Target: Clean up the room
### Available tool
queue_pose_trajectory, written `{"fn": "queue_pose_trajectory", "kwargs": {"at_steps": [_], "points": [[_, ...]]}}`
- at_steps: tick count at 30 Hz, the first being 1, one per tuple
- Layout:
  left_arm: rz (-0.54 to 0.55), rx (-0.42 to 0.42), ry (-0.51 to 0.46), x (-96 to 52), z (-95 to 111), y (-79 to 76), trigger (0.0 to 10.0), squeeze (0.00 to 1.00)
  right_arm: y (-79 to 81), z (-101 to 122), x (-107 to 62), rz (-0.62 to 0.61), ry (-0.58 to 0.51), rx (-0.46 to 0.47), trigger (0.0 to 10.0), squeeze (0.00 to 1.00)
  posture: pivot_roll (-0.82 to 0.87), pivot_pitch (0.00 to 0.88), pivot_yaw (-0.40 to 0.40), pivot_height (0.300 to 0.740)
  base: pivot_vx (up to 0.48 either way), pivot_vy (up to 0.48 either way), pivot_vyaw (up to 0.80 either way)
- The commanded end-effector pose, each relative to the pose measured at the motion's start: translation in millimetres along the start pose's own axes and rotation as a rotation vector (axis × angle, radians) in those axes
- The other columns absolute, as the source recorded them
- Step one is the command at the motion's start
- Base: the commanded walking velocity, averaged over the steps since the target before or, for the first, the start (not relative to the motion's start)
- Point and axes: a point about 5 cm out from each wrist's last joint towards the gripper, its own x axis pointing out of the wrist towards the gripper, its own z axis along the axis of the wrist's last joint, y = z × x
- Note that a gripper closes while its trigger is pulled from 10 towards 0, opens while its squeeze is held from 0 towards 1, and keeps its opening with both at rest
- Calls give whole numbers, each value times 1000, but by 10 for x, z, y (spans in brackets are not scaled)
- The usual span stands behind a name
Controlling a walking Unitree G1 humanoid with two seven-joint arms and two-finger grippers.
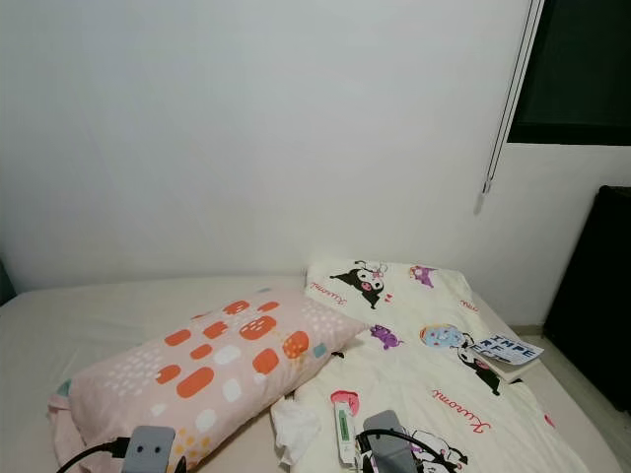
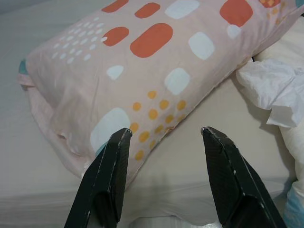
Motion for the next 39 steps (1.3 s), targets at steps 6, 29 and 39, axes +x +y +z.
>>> {"fn": "queue_pose_trajectory", "kwargs": {"at_steps": [6,29,39], "points": [[-31,19,-1,0,-18,-24,10000,0,34,-21,4,24,21,-34,10000,0,-31,9,-60,740,0,0,0],[-30,9,-7,-18,-6,-15,10000,0,42,-52,-11,24,29,-36,10000,0,-29,21,-60,740,226,0,0],[7,-4,11,-23,-33,32,10000,0,50,-28,-1,27,24,-39,10000,0,-27,23,-62,740,0,0,0]]}}
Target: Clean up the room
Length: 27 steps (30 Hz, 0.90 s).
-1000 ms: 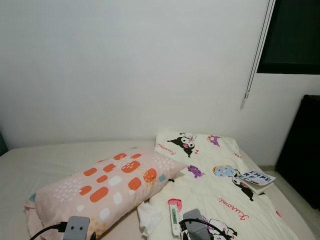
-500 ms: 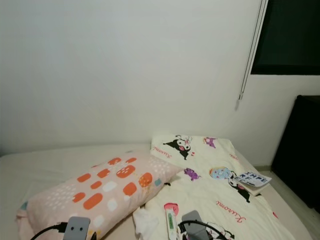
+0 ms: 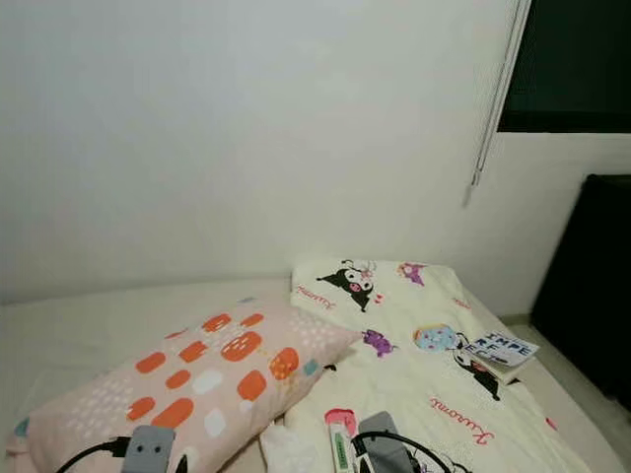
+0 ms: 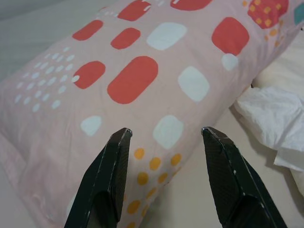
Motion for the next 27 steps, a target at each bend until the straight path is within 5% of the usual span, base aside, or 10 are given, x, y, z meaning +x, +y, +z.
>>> {"fn": "queue_pose_trajectory", "kwargs": {"at_steps": [1,27], "points": [[9,-1,26,-20,-51,18,10000,0,8,-33,-9,2,17,1,10000,0,-26,23,-63,740,0,0,0],[3,-7,5,-6,-2,25,10000,0,91,50,9,51,-23,45,10000,0,-22,28,-54,740,0,0,0]]}}
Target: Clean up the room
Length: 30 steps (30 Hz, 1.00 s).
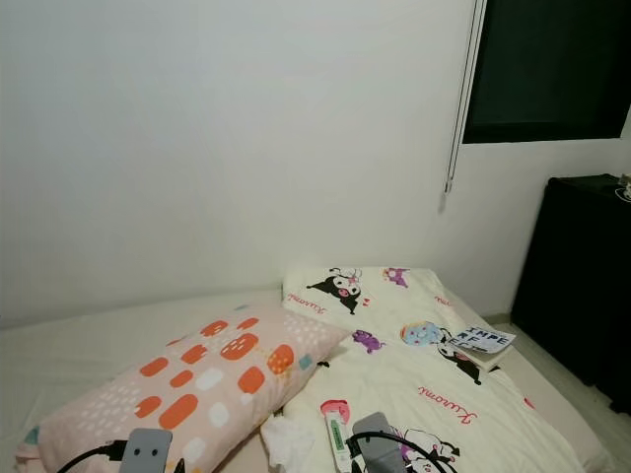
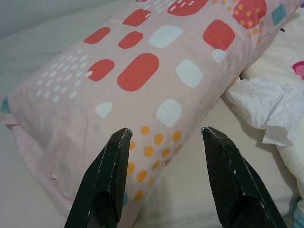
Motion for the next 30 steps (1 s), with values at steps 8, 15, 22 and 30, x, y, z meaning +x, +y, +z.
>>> {"fn": "queue_pose_trajectory", "kwargs": {"at_steps": [8,15,22,30], "points": [[-7,11,-20,7,41,-12,10000,0,-21,54,8,-16,-31,13,10000,0,-23,26,-55,740,0,0,0],[-8,18,-9,4,26,-19,10000,0,-31,58,9,-20,-32,15,10000,0,-23,26,-55,740,0,0,0],[-6,23,-3,19,23,-31,10000,0,-107,58,12,-54,-20,-47,10000,0,-28,22,-56,740,0,0,800],[-4,53,4,16,21,-52,10000,0,-100,51,4,-49,-23,-51,10000,0,-30,19,-55,740,0,0,800]]}}
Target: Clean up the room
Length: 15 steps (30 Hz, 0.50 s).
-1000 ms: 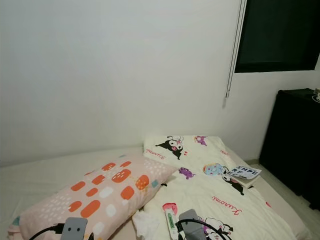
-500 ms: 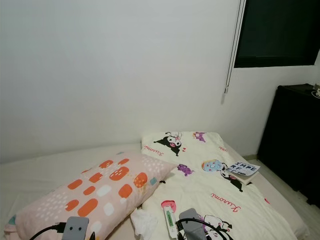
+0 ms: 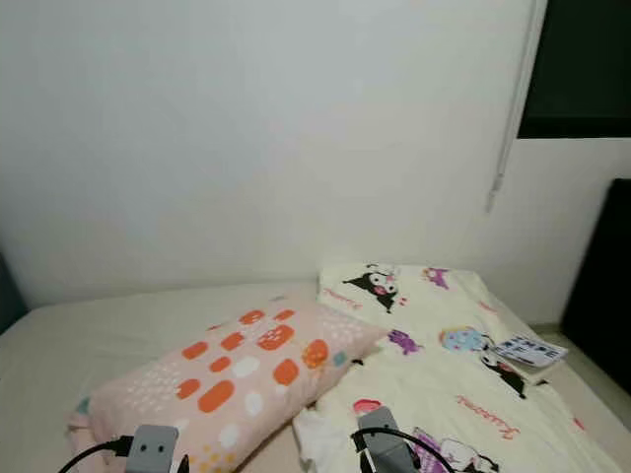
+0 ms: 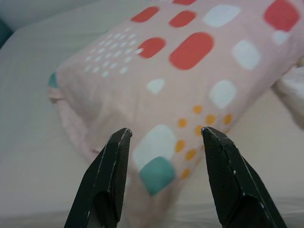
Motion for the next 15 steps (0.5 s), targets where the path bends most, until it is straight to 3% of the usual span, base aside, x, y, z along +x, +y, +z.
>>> {"fn": "queue_pose_trajectory", "kwargs": {"at_steps": [1,15], "points": [[-1,17,7,1,0,-6,10000,0,15,11,-3,3,-7,-5,10000,0,-28,19,-57,740,0,0,800],[-12,-7,-12,4,36,1,10000,0,15,27,5,-1,-11,-6,10000,0,-27,27,-58,740,0,0,800]]}}
